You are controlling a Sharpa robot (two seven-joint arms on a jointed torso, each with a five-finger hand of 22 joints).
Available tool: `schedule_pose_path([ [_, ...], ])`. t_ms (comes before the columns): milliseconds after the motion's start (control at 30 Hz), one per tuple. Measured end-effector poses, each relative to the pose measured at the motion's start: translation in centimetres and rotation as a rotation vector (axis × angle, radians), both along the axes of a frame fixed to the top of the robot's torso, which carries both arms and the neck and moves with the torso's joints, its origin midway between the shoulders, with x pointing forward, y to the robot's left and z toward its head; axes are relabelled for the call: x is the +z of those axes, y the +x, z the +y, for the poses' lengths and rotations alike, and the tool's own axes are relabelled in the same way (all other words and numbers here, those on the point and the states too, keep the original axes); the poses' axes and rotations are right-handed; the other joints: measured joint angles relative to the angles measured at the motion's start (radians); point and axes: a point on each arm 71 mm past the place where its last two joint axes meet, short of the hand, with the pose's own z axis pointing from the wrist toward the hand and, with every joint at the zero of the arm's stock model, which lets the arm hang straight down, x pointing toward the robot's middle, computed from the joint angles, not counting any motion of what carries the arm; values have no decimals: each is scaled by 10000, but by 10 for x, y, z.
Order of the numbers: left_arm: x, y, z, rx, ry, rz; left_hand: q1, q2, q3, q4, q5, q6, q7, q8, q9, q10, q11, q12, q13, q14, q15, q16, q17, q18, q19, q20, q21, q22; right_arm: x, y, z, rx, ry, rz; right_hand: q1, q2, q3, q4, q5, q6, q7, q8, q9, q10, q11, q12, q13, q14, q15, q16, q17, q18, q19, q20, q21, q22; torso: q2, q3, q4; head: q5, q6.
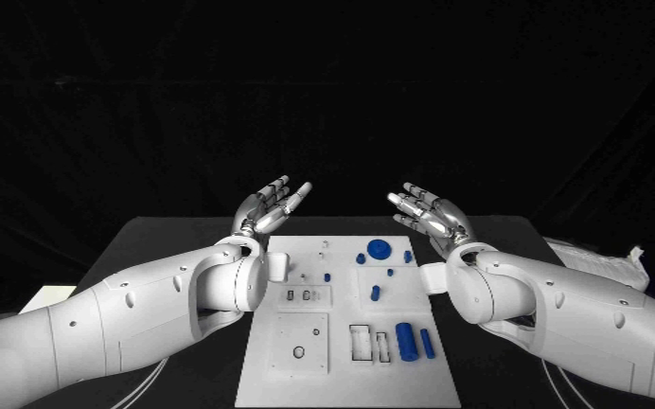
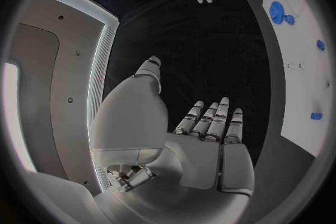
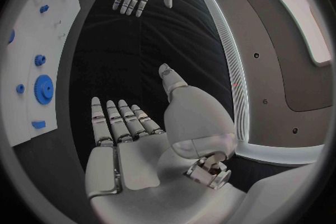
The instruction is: Assemble the parts on the task board
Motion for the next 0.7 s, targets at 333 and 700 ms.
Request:
schedule_pose_path([
  [333,2,-4,4,-286,-229,14,613,536,539,28,9,1707,96,411,206,1758,208,350,177,2424,129,613,326,70,1005,114,443,237,-1,3,-2,1340,-412,-119,841,92,157,-556,94,1158,61,158,113,1548,179,223,121,1976,123,318,144,353,1393,48,358,180,4,0,-3,-36,-15],
  [700,12,-17,29,-504,-630,-305,1054,1363,845,-442,-85,5958,819,1137,470,6667,-499,1045,365,6613,-840,1779,702,618,6907,-255,2833,1179,22,14,-24,1432,-2653,-1976,1579,176,815,-1543,155,5294,552,618,350,5748,-321,647,256,6715,-624,1005,303,934,4894,-341,1519,520,177,-1,4,-234,66],
])
